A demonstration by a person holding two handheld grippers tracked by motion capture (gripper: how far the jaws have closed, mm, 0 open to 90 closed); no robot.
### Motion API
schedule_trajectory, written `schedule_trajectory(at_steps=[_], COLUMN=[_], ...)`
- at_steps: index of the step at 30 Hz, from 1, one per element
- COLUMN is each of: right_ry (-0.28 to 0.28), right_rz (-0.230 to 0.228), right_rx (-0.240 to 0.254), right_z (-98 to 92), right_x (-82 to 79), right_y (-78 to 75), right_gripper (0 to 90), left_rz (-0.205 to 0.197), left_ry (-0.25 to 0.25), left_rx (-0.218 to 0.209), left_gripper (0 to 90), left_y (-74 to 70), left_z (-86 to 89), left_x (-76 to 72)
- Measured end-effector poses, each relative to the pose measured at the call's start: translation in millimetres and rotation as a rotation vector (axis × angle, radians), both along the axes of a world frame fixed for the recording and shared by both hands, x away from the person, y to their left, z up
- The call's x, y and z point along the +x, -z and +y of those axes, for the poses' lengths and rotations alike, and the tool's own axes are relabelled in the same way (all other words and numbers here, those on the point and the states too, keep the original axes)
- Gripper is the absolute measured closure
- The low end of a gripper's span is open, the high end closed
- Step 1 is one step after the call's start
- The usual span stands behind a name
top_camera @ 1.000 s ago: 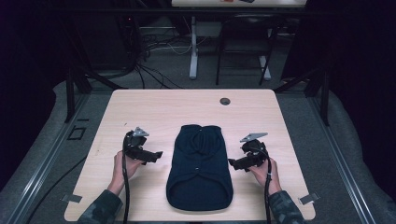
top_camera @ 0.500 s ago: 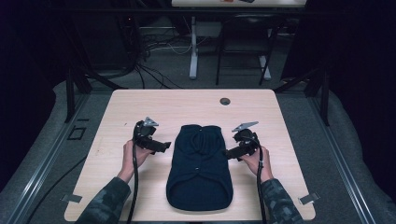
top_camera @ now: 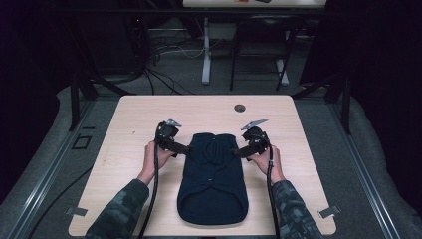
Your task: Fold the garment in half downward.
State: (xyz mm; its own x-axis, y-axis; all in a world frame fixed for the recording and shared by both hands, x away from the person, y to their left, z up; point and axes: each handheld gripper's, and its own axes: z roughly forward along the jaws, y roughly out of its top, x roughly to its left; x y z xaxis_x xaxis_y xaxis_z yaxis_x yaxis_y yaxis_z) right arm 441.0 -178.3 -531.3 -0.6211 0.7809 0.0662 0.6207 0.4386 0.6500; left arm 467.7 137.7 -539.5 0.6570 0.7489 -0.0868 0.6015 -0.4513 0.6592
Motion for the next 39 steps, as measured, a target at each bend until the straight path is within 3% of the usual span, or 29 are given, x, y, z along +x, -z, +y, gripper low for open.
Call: schedule_trajectory(at_steps=[2, 8, 11, 15, 26, 30, 39], right_ry=[0.006, 0.01, 0.016, 0.017, 0.039, 0.049, 0.026], right_rz=[-0.016, -0.013, 0.003, 0.014, 0.065, 0.1, 0.089], right_rx=[0.002, -0.001, 0.012, -0.011, -0.005, -0.008, -0.008], right_z=[2.1, 9.9, 11.9, 16.7, 27.1, 27.0, 30.6], right_x=[5.7, 19.8, 26.1, 36.6, 58.2, 61.2, 60.8], right_y=[-2.0, 1.5, 3.1, 7.2, 22.2, 28.0, 33.4], right_gripper=[9.4, 11.4, 13.6, 15.9, 26.9, 28.8, 37.8], left_rz=[0.006, 0.04, 0.042, 0.054, 0.132, 0.131, 0.114], left_ry=[0.004, -0.011, -0.019, -0.016, -0.001, 0.01, 0.034], left_rx=[-0.001, -0.023, -0.015, 0.004, 0.049, 0.067, 0.097], left_gripper=[0.1, 0.1, 0.2, 0.2, 7.4, 9.6, 20.1], left_y=[-0.3, 4.9, 5.9, 7.6, 26.2, 26.8, 24.6], left_z=[-6.5, -17.8, -21.3, -28.7, -41.4, -42.4, -46.5], left_x=[6.4, 20.1, 23.6, 33.8, 47.8, 48.1, 45.7])
